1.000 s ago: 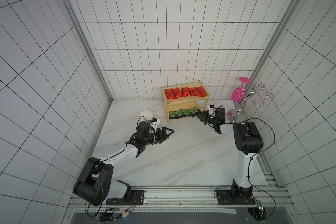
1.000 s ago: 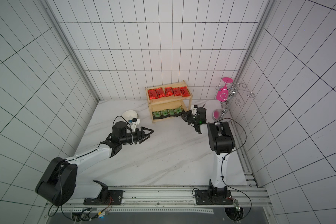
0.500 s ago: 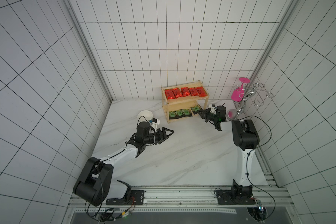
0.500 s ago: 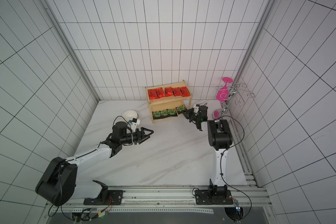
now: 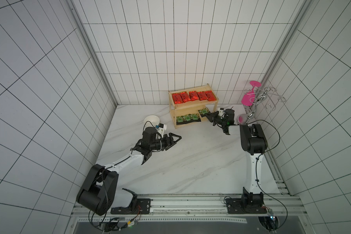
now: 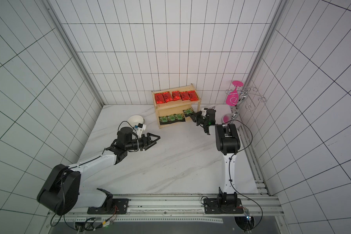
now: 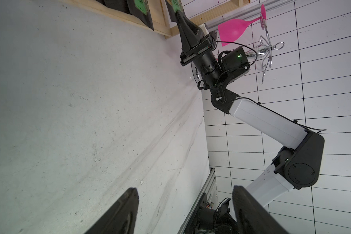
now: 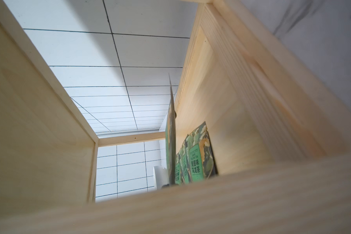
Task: Place the tea bags on the shelf by color
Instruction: Place the tea bag on the shelf.
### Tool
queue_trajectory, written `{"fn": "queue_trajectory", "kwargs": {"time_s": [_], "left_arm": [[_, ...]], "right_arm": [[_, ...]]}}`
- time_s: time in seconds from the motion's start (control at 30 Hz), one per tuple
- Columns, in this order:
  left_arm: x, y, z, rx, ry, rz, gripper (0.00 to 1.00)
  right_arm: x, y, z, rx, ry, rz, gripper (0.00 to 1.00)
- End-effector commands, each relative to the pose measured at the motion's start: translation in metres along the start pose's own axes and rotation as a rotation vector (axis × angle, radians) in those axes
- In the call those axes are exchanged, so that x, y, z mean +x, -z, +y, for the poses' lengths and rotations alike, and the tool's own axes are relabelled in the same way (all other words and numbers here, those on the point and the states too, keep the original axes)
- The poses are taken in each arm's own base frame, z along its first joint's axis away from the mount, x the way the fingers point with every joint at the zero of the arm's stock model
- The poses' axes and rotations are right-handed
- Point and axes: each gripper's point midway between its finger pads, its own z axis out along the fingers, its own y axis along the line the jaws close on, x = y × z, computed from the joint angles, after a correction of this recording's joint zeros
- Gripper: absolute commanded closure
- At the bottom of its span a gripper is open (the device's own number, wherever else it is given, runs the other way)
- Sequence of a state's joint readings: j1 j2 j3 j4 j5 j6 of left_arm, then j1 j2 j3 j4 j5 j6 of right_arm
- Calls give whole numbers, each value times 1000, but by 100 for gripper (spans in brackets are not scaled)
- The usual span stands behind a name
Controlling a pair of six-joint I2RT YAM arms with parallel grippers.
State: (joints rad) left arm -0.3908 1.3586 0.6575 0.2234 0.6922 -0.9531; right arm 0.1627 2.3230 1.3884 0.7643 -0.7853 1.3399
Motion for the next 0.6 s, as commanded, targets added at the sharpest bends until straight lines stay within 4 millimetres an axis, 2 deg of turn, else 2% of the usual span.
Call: {"fn": "queue_trajectory", "kwargs": {"time_s": [0.0,0.57], "left_arm": [[-3,5,-3,1,-30,-23,23],[-7,8,-5,4,-36,-40,23]], "right_arm": [[-15,-4,5,-23,-8,-25,98],[-25,-11,-12,-2,-54,-50,95]]}}
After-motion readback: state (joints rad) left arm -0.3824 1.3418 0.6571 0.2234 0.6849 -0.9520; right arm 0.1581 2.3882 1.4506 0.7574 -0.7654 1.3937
